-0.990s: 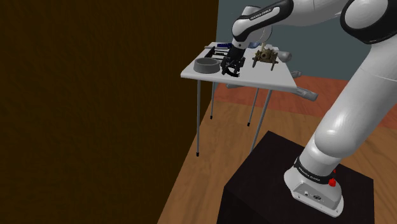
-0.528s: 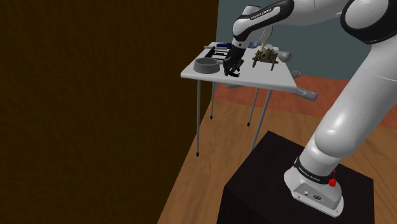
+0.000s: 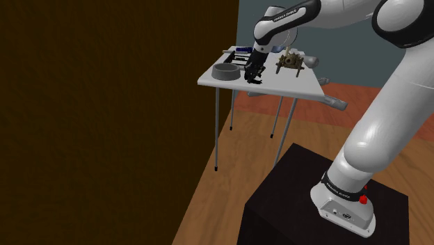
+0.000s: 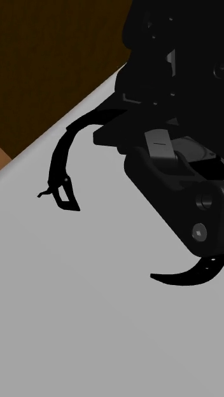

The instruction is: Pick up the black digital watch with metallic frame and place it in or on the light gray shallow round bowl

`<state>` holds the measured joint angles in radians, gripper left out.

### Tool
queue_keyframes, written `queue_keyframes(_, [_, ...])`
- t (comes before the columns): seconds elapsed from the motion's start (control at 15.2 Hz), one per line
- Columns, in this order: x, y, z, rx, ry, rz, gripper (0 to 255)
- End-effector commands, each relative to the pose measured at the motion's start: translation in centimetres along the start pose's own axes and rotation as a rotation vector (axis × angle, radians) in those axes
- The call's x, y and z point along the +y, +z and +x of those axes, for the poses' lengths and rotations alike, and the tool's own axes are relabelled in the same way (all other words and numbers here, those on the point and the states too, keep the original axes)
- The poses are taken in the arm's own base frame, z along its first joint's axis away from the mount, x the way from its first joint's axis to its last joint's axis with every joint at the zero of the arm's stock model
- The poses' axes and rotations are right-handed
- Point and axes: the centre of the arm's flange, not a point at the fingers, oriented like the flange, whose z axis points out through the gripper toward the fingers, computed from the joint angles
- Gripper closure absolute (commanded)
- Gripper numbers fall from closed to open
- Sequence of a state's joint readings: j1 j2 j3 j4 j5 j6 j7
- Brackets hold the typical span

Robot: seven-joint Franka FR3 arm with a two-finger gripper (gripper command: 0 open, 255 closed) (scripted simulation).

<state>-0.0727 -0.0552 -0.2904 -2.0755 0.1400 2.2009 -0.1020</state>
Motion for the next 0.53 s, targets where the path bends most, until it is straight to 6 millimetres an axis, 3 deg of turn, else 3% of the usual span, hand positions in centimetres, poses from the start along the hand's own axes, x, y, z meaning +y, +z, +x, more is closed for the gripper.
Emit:
queue_keyframes(0.0, [-0.1, -0.3, 0.0, -0.005, -0.001, 0.000, 255])
queue_keyframes(0.46, [-0.5, -3.9, 0.7, -0.005, -0.001, 0.000, 255])
